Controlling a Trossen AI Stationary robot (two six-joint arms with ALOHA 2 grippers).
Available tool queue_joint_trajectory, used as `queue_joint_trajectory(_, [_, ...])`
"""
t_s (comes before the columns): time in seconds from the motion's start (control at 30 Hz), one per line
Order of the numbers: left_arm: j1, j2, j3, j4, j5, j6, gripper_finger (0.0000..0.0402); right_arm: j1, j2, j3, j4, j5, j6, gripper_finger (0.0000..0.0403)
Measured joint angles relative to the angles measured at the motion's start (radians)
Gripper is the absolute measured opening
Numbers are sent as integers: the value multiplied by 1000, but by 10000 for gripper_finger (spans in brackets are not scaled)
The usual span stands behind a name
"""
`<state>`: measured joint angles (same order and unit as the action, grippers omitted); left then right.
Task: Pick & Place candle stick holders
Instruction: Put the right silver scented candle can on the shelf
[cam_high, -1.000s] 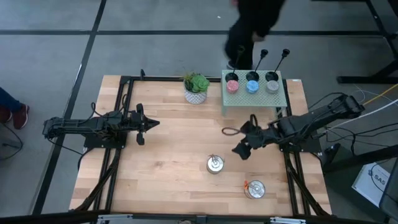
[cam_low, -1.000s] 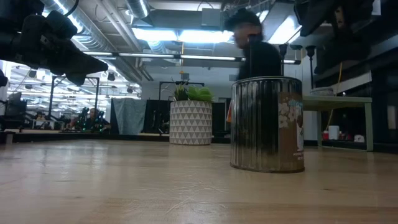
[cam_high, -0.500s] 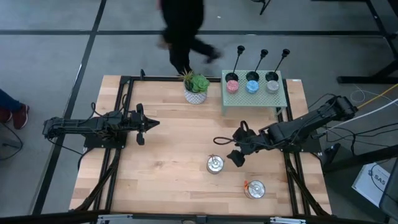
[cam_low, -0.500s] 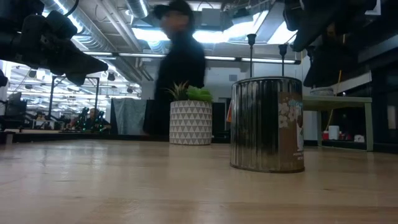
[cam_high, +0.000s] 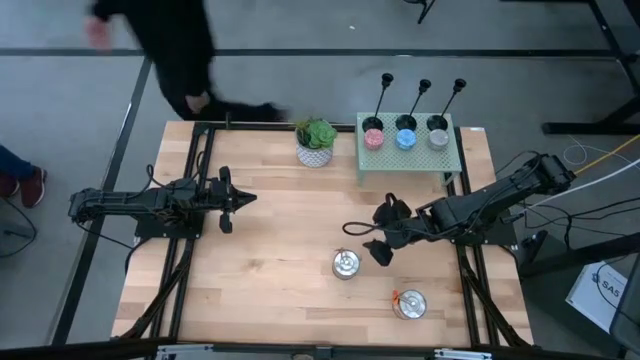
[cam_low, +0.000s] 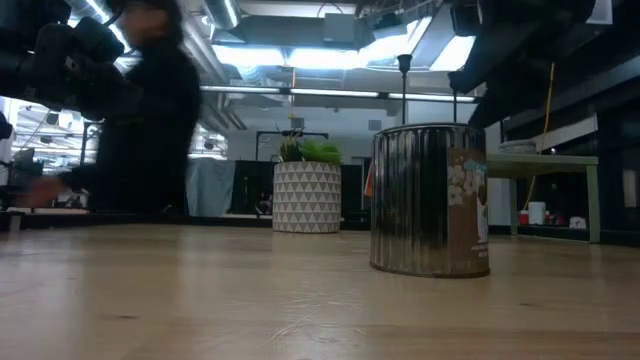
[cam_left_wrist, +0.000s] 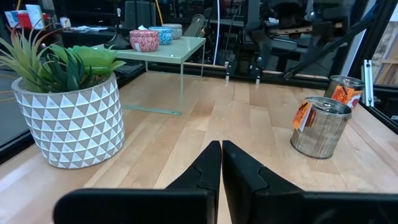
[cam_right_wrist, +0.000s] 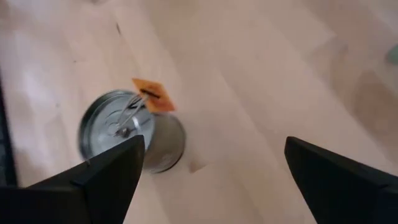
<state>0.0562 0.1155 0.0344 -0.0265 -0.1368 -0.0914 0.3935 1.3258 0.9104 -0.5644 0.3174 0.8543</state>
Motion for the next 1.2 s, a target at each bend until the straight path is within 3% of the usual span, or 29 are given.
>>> queue_joint_trajectory(0.4, [0, 0, 0, 0, 0, 0, 11, 0, 0, 0, 35, 263, -123, 387])
queue_joint_trajectory(0.6, [0, 0, 0, 0, 0, 0, 8, -10, 0, 0, 68, 303, -100, 387])
queue_joint_trajectory(0.83, [0, 0, 0, 0, 0, 0, 13, 1, -24, 76, 102, 66, -190, 387])
queue_joint_trajectory(1.1, [0, 0, 0, 0, 0, 0, 8, 71, -25, 153, 93, -328, -210, 387])
queue_joint_trajectory(1.2, [0, 0, 0, 0, 0, 0, 9, 117, -25, 153, 56, -371, -161, 387])
